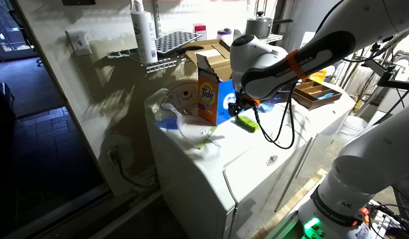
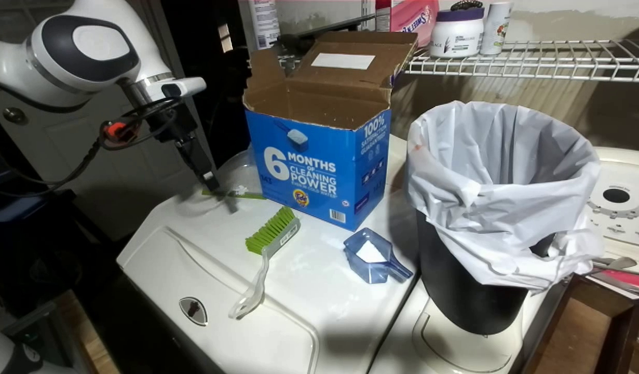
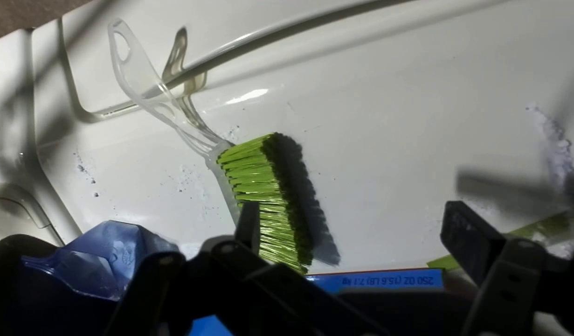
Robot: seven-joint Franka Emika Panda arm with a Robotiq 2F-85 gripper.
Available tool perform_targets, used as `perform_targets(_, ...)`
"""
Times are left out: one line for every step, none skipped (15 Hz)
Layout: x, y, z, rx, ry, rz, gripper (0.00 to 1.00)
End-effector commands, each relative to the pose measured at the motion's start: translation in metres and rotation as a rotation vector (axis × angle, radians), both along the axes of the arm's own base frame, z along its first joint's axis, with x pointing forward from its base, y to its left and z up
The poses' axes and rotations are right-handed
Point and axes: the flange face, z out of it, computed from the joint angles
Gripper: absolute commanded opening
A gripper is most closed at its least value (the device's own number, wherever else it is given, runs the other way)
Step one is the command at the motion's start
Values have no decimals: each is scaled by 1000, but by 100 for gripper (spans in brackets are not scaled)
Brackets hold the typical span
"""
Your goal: Sweep the table using the brush and dustpan
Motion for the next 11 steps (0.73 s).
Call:
perform_targets(-6, 20, 6, 36, -52, -32, 100)
perform_targets(-5, 24, 6, 37, -61, -34, 100)
perform_targets(-5, 28, 7, 37, -69, -36, 100)
perform_targets(-5, 31, 7, 37, -75, -36, 100)
perform_targets(-1, 24, 3, 13, -45, -17, 100)
perform_targets(-1, 26, 4, 14, -50, -17, 100)
perform_targets(-1, 28, 4, 14, -52, -18, 100)
perform_targets(-1, 28, 4, 15, -54, -19, 100)
perform_targets(-1, 29, 4, 15, -55, -19, 100)
perform_targets(-1, 29, 4, 15, -56, -20, 100)
perform_targets(-1, 29, 4, 15, -56, -20, 100)
